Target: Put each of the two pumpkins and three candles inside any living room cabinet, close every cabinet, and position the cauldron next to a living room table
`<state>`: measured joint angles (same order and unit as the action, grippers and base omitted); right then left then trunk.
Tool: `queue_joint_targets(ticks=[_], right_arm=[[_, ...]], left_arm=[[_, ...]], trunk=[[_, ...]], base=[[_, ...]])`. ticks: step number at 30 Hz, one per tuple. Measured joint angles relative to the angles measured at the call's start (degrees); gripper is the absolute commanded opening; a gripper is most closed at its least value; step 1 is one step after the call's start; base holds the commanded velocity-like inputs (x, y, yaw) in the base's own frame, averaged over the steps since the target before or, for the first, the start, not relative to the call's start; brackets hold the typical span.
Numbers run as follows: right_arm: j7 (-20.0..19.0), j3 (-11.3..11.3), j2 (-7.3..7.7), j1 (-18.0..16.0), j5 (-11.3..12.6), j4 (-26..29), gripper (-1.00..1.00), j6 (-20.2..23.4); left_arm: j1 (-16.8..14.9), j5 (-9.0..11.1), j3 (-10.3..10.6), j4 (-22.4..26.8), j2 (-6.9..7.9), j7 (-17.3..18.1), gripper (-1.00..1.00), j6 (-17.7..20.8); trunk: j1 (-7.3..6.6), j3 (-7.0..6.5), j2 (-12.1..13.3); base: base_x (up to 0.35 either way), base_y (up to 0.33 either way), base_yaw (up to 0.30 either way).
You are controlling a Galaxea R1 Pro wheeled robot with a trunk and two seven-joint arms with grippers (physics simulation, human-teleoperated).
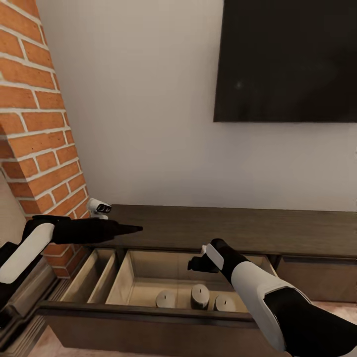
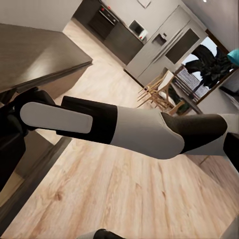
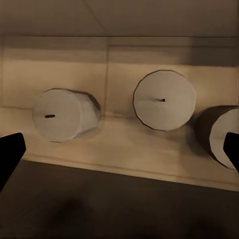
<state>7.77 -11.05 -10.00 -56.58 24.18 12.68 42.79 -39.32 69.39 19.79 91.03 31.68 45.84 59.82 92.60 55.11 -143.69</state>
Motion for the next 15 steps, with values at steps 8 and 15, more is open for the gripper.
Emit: queue_joint_targets(ticks=[8, 15], right_arm=[[-0.2, 0.0, 0.00, 0.0, 0.0, 0.0, 1.00, -0.1], [-0.7, 0.0, 0.00, 0.0, -0.1, 0.1, 1.00, -0.2]], left_arm=[[0.0, -0.1, 0.1, 0.0, -0.04, 0.5, 1.00, 0.0], [0.0, -0.1, 0.5, 0.0, -0.12, 0.5, 1.00, 0.0]], trunk=[[-0.21, -1.77, 0.1], [-0.39, -3.33, 0.2]], base=[[-0.159, 0.000, 0.000], [-0.125, 0.000, 0.000]])
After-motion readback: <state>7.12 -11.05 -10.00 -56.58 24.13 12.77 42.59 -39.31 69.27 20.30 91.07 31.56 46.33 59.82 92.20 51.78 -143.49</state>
